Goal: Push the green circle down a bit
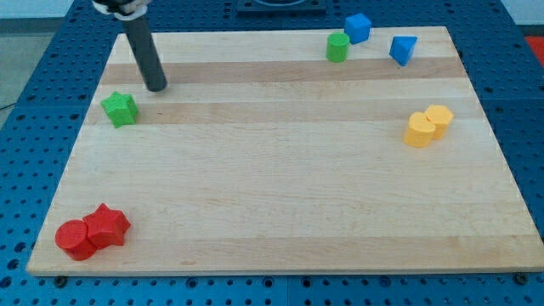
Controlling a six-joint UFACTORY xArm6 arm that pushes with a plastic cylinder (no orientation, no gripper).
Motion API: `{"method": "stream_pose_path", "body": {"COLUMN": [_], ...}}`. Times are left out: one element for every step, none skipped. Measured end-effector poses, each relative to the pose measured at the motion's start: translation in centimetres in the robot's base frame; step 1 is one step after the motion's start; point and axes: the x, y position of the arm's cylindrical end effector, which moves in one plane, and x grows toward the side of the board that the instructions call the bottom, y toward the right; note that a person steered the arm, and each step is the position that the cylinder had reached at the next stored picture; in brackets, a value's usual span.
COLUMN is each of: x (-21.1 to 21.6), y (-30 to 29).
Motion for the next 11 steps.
{"method": "stream_pose_path", "body": {"x": [2.2,5.2,7.2,5.2,2.0,-0.7,-2.4,-0.1,1.4,-1.9,-8.0], "y": [-3.3,-2.9,-1.9,-0.2,7.2,16.3,24.2,30.1,38.9,49.0,53.7]}}
